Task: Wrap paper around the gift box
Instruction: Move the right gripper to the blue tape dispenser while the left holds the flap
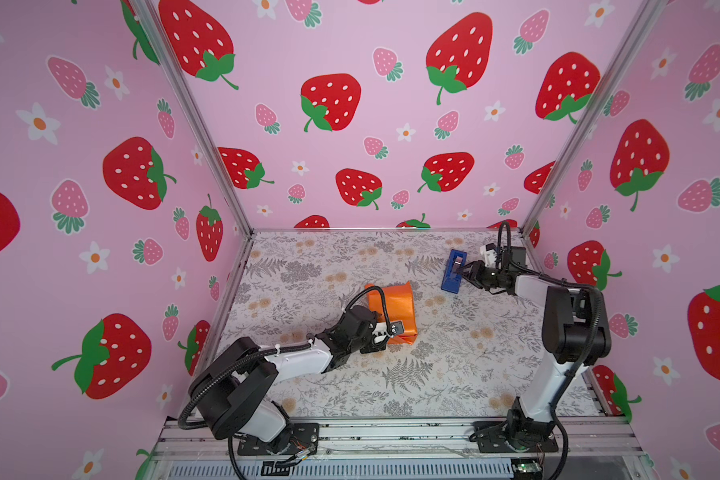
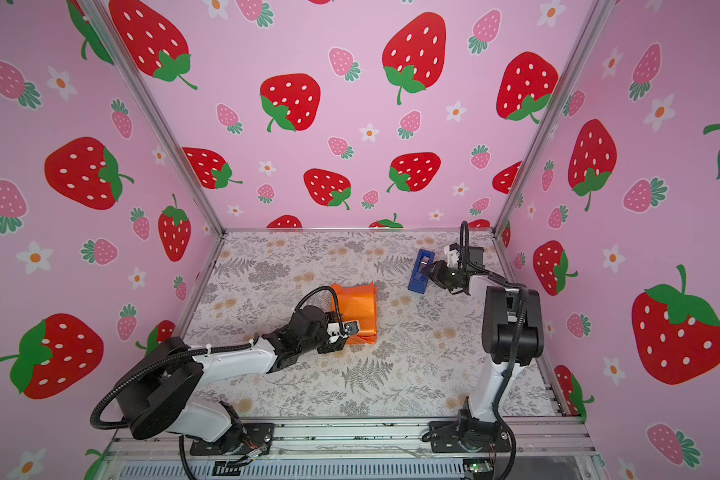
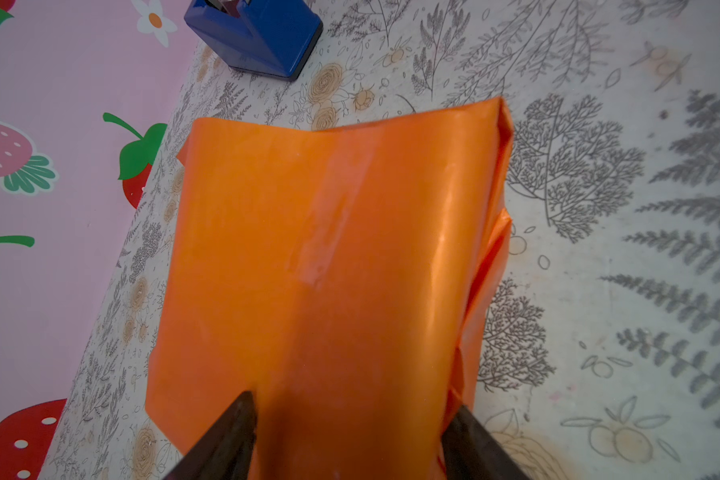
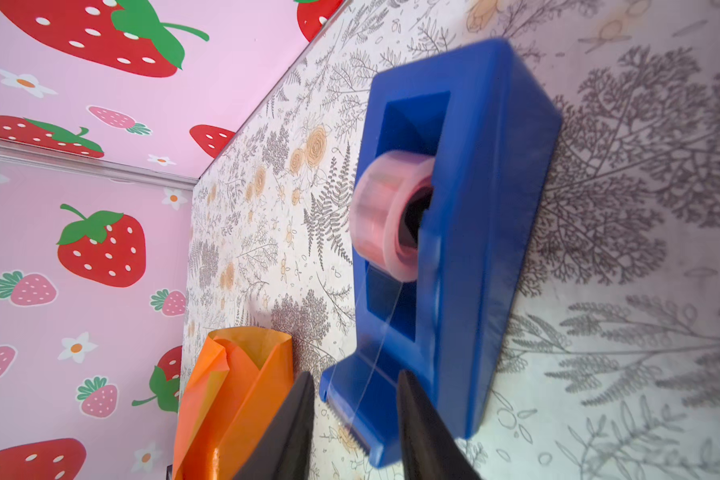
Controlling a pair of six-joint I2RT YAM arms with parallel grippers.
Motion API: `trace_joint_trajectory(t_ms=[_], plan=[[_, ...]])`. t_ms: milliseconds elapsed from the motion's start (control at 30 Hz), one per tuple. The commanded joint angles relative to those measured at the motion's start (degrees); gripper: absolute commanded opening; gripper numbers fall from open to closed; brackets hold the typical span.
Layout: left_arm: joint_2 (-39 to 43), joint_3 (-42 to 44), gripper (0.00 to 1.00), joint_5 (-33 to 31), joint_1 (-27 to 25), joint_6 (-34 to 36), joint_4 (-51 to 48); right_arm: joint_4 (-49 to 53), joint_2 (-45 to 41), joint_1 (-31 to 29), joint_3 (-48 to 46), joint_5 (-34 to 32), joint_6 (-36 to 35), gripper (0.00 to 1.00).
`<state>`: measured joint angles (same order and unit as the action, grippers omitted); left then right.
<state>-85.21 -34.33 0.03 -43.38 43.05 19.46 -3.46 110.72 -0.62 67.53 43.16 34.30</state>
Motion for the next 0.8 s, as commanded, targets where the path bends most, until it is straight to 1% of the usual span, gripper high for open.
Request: trace_joint_trajectory(t_ms=[0, 167, 300, 567, 767], plan=[[-0.1, -0.5, 0.7, 0.8, 0.1, -0.1, -4.4, 1.2, 3.4, 0.4, 2.4, 2.7, 0.9, 0.37], [0.1, -0.4, 0.7, 0.6, 0.1, 0.0, -4.4, 1.6, 5.4, 0.4, 3.8, 5.8, 1.6, 0.37], [0.1, -0.6, 0.7, 0.4, 0.2, 0.2, -4.7, -1.3, 6.5, 0.2, 3.8, 10.0, 4.1, 0.33], [-0.1, -0.3, 0.7, 0.5, 0.1, -0.1, -4.1, -1.6, 7.5, -0.1, 4.1, 11.7, 6.3, 0.2], [0.0, -0.3, 0.7, 0.3, 0.1, 0.1, -4.2, -2.0, 8.3, -0.1, 5.1, 11.9, 7.7, 0.16]])
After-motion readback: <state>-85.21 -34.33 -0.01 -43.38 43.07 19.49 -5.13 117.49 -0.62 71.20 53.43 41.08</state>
